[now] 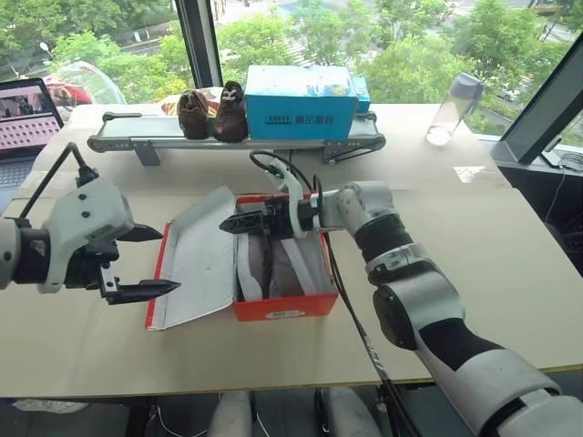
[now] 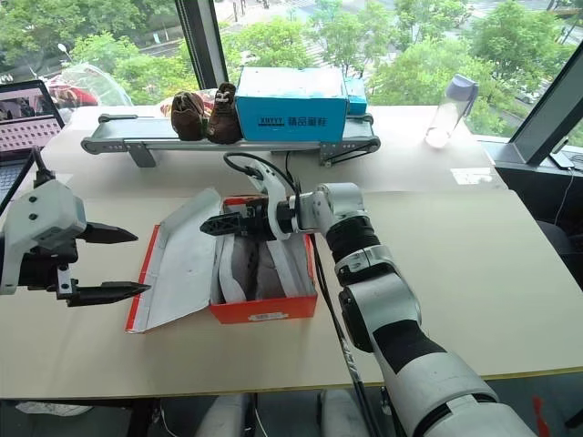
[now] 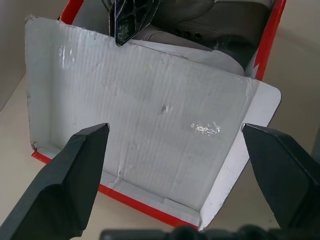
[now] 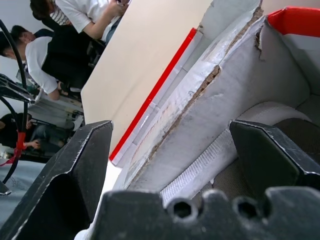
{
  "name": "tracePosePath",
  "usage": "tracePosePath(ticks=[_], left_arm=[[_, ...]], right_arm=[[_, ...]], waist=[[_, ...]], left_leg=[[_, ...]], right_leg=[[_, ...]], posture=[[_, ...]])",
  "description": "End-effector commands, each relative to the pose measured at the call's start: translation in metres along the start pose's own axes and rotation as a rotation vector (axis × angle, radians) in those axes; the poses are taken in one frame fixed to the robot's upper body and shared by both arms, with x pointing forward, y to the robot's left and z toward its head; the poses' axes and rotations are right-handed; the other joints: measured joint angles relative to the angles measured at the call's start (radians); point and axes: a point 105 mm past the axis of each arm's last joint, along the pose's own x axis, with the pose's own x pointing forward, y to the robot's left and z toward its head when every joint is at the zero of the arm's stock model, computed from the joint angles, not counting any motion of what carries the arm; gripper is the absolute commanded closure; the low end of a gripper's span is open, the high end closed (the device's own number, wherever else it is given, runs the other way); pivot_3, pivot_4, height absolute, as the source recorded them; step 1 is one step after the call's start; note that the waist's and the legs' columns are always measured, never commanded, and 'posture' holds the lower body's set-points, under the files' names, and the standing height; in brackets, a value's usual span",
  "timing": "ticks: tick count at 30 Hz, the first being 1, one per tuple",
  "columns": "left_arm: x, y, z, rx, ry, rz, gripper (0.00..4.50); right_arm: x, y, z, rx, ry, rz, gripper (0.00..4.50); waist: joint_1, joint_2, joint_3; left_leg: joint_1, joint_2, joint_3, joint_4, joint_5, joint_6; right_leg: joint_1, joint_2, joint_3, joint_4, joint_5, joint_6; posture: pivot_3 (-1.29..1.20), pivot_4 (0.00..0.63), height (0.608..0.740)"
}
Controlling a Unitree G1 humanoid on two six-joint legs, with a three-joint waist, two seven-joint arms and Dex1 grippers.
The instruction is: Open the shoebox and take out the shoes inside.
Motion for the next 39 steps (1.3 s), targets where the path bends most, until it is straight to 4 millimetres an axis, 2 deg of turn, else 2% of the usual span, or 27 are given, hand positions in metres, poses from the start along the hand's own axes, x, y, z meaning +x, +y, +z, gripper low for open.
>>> tracePosePath(ticks=[1,3,8,13,14,17,19,23,27,29,31,34,35,36,37,39], left_arm=[[-0.007,0.002,0.007,0.03,-0.016,0.039,0.0],[-0.007,0.002,0.007,0.031,-0.017,0.041,0.0],[-0.006,0.004,0.007,0.036,-0.022,0.044,0.0],[-0.006,0.009,0.007,0.043,-0.024,0.047,0.0],[-0.007,0.01,0.007,0.044,-0.024,0.049,0.0],[-0.007,0.014,0.006,0.052,-0.017,0.053,0.0],[-0.008,0.015,0.006,0.058,-0.016,0.052,0.0],[-0.01,0.017,0.006,0.06,-0.015,0.048,0.0],[-0.018,0.018,0.005,0.035,-0.031,0.028,0.0],[-0.023,0.019,0.007,0.021,-0.059,0.015,0.0],[-0.033,0.021,0.013,-0.003,-0.116,-0.001,0.0],[-0.047,0.031,0.019,-0.023,-0.189,0.015,0.0],[-0.05,0.033,0.019,-0.025,-0.198,0.025,0.0],[-0.051,0.035,0.019,-0.025,-0.201,0.031,0.0],[-0.052,0.036,0.019,-0.024,-0.201,0.034,0.0],[-0.052,0.037,0.02,-0.021,-0.203,0.034,0.0]], right_arm=[[0.006,-0.011,-0.019,0.071,0.059,-0.029,0.31],[0.005,-0.012,-0.016,0.079,0.043,-0.032,0.77],[0.0,-0.009,-0.004,0.072,0.011,-0.026,2.48],[-0.021,0.007,0.03,0.006,-0.067,-0.01,4.18],[-0.023,0.01,0.034,-0.005,-0.075,-0.009,4.39],[-0.033,0.019,0.045,-0.047,-0.097,-0.004,4.39],[-0.043,0.021,0.053,-0.173,-0.101,-0.065,4.39],[-0.06,0.029,0.061,-0.271,-0.104,-0.105,4.39],[-0.071,0.033,0.052,-0.346,-0.011,-0.175,3.44],[-0.071,0.028,0.045,-0.383,0.041,-0.241,2.7],[-0.07,0.023,0.037,-0.358,0.109,-0.313,2.03],[-0.064,0.026,0.027,-0.254,0.172,-0.298,1.14],[-0.062,0.026,0.025,-0.242,0.183,-0.3,0.67],[-0.06,0.026,0.025,-0.235,0.191,-0.307,0.45],[-0.058,0.026,0.024,-0.224,0.198,-0.311,0.01],[-0.055,0.031,0.022,-0.182,0.217,-0.294,0.01]], waist=[[-0.002,0.0,0.0],[-0.002,0.0,0.0],[-0.001,0.0,0.0],[0.005,-0.001,-0.001],[0.005,-0.001,-0.001],[0.003,-0.001,0.0],[0.002,0.0,0.0],[0.001,0.0,0.0],[0.002,0.0,0.0],[0.001,0.0,0.0],[0.0,0.0,0.0],[0.002,0.0,0.0],[0.001,0.0,0.0],[0.001,0.0,0.0],[0.0,0.0,0.0],[0.001,0.0,0.0]], left_leg=[[0.0,0.0,0.0,0.0,0.0,0.0],[0.0,0.0,0.0,0.0,0.0,0.0],[0.001,0.0,0.0,0.0,0.0,0.0],[0.002,0.0,0.0,0.001,0.0,0.0],[0.002,0.0,0.0,0.001,0.0,0.0],[0.001,0.0,0.001,0.0,0.0,0.0],[-0.001,0.0,0.001,0.0,0.0,0.0],[-0.004,0.0,0.001,0.0,0.0,0.0],[-0.004,0.0,0.001,0.0,0.0,-0.001],[-0.004,0.0,0.001,0.0,0.0,-0.001],[-0.003,0.001,0.001,0.001,0.0,-0.001],[-0.003,0.001,0.001,0.001,0.0,-0.001],[-0.003,0.001,0.001,0.0,0.0,-0.001],[-0.003,0.001,0.001,0.001,0.0,-0.001],[-0.003,0.001,0.001,0.0,0.0,0.0],[-0.003,0.001,0.001,0.0,0.0,-0.001]], right_leg=[[0.0,0.0,0.0,0.0,0.0,0.0],[0.0,0.0,0.0,0.0,0.0,0.0],[0.0,0.0,0.0,0.0,0.0,0.0],[0.002,0.0,0.0,0.0,0.001,0.001],[0.002,0.0,0.0,0.0,0.001,0.001],[0.001,0.0,0.001,-0.001,0.001,0.001],[-0.002,0.0,0.001,0.0,0.002,0.0],[-0.004,0.0,0.001,-0.001,0.002,0.0],[-0.004,0.0,0.001,0.0,0.002,0.0],[-0.004,0.001,0.001,0.0,0.002,0.0],[-0.004,0.001,0.001,0.0,0.002,0.0],[-0.004,0.001,0.002,0.0,0.002,0.0],[-0.004,0.001,0.002,0.0,0.002,0.0],[-0.004,0.001,0.002,0.0,0.002,0.0],[-0.004,0.001,0.002,0.0,0.002,0.0],[-0.004,0.001,0.002,0.0,0.002,0.0]], posture=[[0.0,0.15,0.74],[0.0,0.15,0.74],[0.0,0.15,0.74],[0.0,0.15,0.74],[0.0,0.15,0.74],[0.0,0.15,0.74],[0.0,0.15,0.74],[0.0,0.15,0.74],[0.0,0.15,0.74],[0.0,0.15,0.74],[0.0,0.15,0.74],[0.0,0.15,0.74],[0.0,0.15,0.74],[0.0,0.15,0.74],[0.0,0.15,0.74],[0.0,0.15,0.74]])
